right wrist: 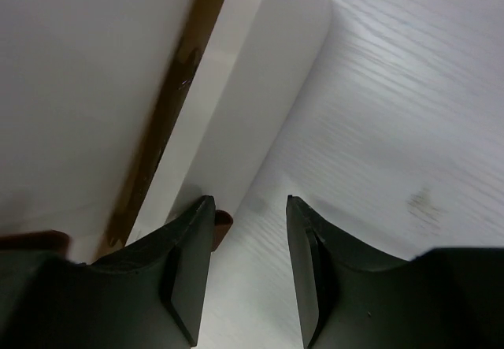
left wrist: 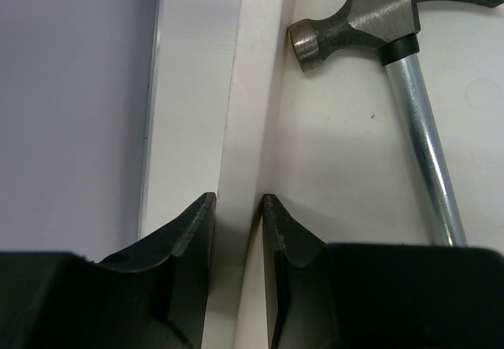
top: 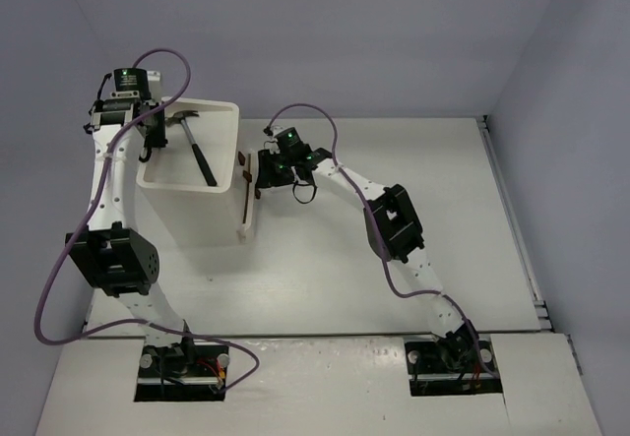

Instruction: Sort the tools into containers

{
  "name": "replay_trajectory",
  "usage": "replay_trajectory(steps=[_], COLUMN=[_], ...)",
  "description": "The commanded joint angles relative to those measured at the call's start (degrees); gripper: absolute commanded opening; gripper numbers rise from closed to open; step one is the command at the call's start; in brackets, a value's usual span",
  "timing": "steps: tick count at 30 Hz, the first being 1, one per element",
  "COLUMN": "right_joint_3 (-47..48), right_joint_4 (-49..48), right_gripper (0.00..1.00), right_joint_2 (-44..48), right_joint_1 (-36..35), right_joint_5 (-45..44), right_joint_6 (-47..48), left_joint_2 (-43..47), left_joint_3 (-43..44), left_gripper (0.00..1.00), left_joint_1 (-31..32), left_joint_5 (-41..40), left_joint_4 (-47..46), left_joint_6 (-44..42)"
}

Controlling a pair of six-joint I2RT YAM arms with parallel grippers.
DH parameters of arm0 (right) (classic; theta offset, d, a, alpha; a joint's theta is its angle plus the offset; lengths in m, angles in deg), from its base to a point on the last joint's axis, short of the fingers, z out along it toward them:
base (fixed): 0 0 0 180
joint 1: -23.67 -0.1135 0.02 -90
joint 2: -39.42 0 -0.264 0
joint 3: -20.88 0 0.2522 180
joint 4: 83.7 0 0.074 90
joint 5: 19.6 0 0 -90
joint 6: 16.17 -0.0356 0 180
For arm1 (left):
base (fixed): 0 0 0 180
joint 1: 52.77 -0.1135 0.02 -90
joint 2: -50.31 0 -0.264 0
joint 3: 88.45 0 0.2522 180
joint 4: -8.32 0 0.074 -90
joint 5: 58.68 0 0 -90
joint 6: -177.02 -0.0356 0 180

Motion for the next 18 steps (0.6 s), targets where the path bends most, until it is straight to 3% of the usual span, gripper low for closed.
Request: replay_trajectory(steps=[1, 10, 13, 15, 18], right_joint_3=[6.5, 4.4, -1.0, -5.0, -12.6], right_joint_4=[-6.2, -9.2, -9.1, -9.0, -9.0], right_gripper=[0.39, 0.45, 0.48, 0.51, 0.56], right_joint_2=[-1.4, 1.0, 6.8, 12.9, 21.5], right_joint_1=[-4.3, -4.9, -2.8, -0.8, 3.1], right_joint_5=[7.2, 6.6, 1.4, -2.1, -7.1], right_joint_6=[-5.8, -6.3, -4.2, -2.2, 0.6], left_joint_2=[-1.3, -0.8, -0.1, 1.0, 2.7], left_joint_3=[-2.3, 0.2, 3.5, 5.7, 9.4], left_gripper=[0.0, 0.01, 0.16, 0.37, 0.55], left_joint_1=[0.3, 0.3, 0.2, 0.1, 0.0], left_joint_5=[3.7, 5.3, 5.0, 4.7, 4.1], left_joint_4=[-4.2, -4.5, -4.4, -4.3, -4.2], left_joint_6=[2.7, 3.1, 3.1, 2.9, 3.1])
